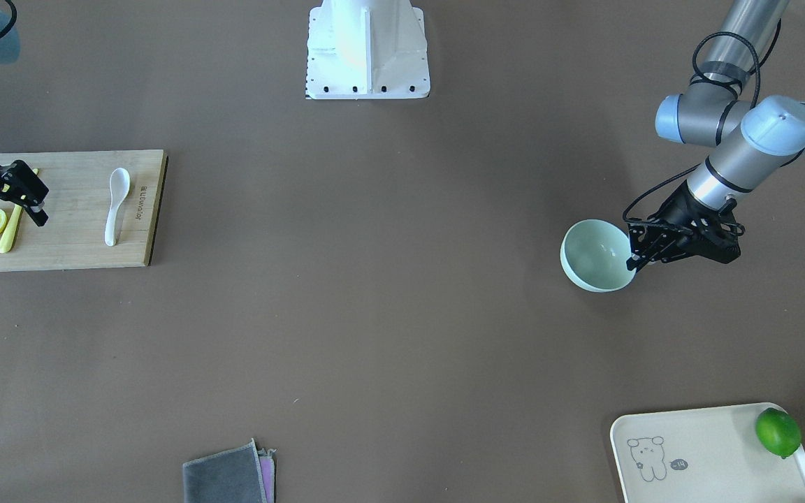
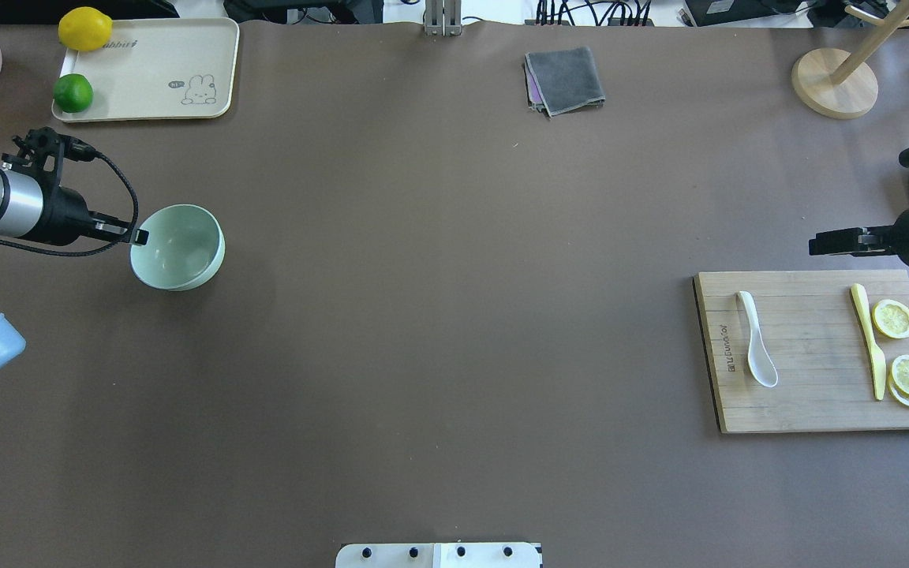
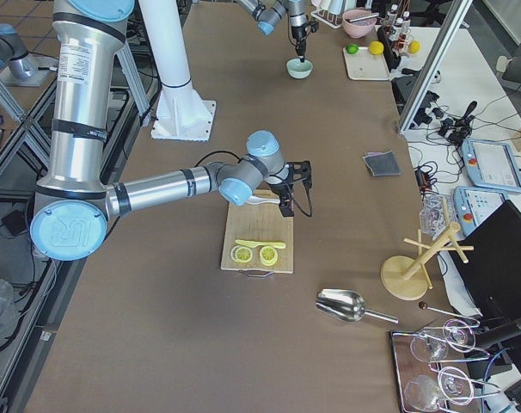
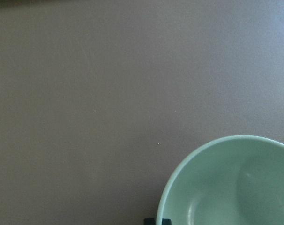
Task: Place spoon in bowl
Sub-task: 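Reach the left gripper to the pale green bowl and grasp its rim, then slide the green bowl toward the table center with the left gripper, then release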
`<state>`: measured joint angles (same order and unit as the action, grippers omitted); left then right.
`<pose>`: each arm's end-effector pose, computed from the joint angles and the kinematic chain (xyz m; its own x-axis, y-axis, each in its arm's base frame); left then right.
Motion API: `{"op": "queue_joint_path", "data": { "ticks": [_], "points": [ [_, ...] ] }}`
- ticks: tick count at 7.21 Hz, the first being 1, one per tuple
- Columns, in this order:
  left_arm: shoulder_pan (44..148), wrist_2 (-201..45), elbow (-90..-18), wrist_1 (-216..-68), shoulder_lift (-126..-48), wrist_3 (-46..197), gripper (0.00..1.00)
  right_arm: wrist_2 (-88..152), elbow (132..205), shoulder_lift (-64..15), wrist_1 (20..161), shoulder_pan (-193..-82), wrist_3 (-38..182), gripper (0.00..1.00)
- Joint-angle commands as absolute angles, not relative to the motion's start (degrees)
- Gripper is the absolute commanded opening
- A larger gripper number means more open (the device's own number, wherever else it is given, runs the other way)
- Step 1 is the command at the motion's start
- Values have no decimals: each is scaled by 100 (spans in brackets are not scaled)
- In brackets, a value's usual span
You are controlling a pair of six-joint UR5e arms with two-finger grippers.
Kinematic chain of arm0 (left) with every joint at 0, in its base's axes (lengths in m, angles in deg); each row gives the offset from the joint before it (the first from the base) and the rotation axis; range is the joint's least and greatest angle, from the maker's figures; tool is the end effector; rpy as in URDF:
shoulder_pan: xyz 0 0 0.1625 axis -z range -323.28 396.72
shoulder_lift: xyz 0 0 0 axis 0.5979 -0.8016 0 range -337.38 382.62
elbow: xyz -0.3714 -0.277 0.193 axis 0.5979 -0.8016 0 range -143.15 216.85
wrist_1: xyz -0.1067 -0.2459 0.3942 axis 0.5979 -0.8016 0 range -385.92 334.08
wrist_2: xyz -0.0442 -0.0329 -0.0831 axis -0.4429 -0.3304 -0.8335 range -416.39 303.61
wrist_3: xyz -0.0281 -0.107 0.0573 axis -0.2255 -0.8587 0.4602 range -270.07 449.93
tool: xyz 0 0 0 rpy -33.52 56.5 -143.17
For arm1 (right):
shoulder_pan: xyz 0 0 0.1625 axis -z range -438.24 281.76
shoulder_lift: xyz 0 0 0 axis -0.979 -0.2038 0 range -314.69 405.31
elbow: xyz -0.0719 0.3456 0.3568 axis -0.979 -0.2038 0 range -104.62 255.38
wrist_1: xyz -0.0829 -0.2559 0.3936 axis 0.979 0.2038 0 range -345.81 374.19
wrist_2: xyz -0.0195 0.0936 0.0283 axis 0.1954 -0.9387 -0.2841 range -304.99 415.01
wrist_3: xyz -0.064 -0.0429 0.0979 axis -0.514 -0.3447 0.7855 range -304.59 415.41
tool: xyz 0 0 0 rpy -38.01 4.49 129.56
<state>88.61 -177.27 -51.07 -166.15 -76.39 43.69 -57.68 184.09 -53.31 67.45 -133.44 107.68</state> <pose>0.3632 -0.5753 0.5773 0.5248 0.2928 -0.7993 0.0640 0.9228 0.3800 -0.2311 -0.4818 0.5844 0.6743 -0.0193 0.7382 -0.2332 0.9430 0.2376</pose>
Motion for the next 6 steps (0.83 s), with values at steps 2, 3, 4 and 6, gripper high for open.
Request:
{"op": "queue_joint_path", "data": {
  "ticks": [2,3,4,6],
  "points": [
    [8727,-17892,-6008,-15699,-8211,3320,0,-5767,18428,-5330,6745,-13344,10771,100],
    [8282,-17648,-5975,-15671,-8563,2828,0,-5767,18428,-5330,6745,-13344,10771,100],
    [7729,-16958,-5974,-15070,-9106,2562,0,-5767,18428,-5330,6745,-13344,10771,100],
    [7051,-16112,-5922,-14021,-9751,2384,0,-5767,18410,-5330,6745,-13344,10771,100]
  ]
}}
